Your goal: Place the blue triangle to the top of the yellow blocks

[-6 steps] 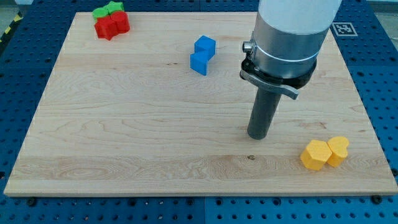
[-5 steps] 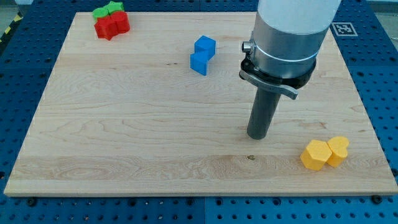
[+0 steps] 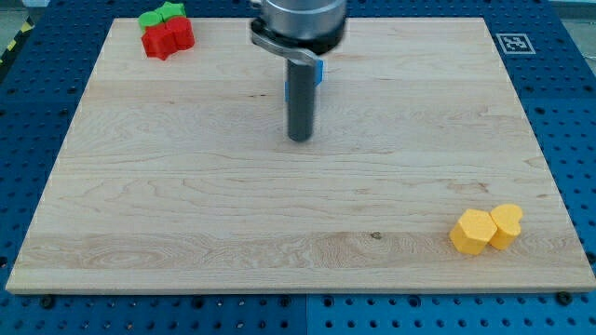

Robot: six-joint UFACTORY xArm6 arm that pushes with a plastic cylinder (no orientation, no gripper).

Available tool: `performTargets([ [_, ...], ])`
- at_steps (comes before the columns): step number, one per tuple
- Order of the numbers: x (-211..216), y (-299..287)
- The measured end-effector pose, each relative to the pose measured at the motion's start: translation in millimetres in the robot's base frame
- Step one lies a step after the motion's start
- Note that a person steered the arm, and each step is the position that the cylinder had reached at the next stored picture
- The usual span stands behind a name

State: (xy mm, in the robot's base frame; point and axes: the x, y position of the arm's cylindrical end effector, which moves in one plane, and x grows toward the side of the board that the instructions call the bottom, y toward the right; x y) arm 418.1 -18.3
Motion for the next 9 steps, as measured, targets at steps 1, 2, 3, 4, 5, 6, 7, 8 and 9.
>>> performTargets([
  [1,-33.3,-36.5],
  [2,-35.3,-38.8],
  [3,-42.3,-38.8],
  [4,-73.9,-36.0],
  [5,-84.5,10.9],
  [6,-79.4,40.2],
  [7,-69.1,40.2],
  [8,-68.5,40.3],
  [9,-79.8,21.1],
])
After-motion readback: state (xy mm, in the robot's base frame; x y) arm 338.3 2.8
